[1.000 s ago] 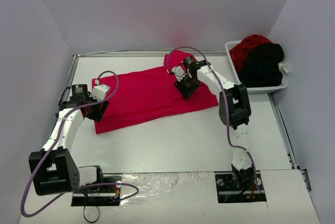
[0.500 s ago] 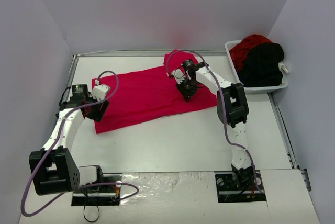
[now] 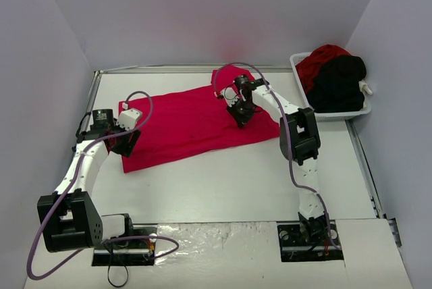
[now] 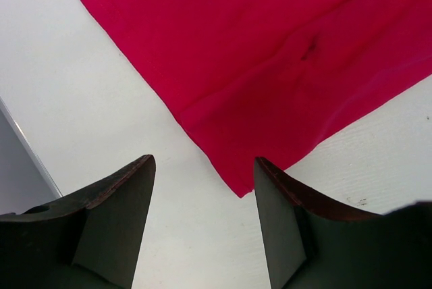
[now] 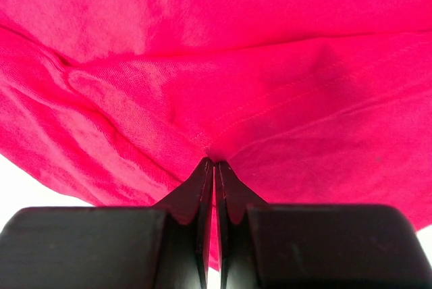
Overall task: Fold and stack the t-shirts
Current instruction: Fold the flattened tshirt in 1/3 of the way
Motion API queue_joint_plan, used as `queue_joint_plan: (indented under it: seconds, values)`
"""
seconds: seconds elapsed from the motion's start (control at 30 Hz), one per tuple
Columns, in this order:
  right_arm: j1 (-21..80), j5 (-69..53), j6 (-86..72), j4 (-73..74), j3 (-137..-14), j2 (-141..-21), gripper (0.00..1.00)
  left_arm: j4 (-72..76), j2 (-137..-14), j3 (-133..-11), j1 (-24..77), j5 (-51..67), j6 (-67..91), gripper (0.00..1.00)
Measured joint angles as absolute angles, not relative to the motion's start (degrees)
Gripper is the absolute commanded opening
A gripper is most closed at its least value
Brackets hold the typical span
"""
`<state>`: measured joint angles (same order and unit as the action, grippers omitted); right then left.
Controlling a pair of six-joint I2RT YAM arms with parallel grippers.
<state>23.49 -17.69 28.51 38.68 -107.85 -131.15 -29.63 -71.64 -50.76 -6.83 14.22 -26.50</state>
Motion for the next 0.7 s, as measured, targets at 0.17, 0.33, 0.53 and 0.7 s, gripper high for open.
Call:
queue_joint_plan:
  seconds: [0.17,0.33,0.53,0.7]
  values:
    - [23.79,-16.93,28.75,39.22,-112.38,-131.15,0.00,-29.58,-71.61,-50.26,-6.83,14.57,-26.30,0.59]
    - [24.23,-16.91,29.23,39.24,-120.53,-133.56,0.00,-29.85,-71.42,-49.47,-6.83,14.52,-26.20,0.59]
    - [25.61,-17.28,30.52,38.96,-132.16,-142.04,0.23,-29.95,-71.07,-49.47,-6.83,13.65,-25.39,0.59]
    - [26.96,-18.72,31.88,38.76,-133.82,-146.65,0.36,-30.55,-71.07,-49.47,-6.83,12.78,-24.82,0.59]
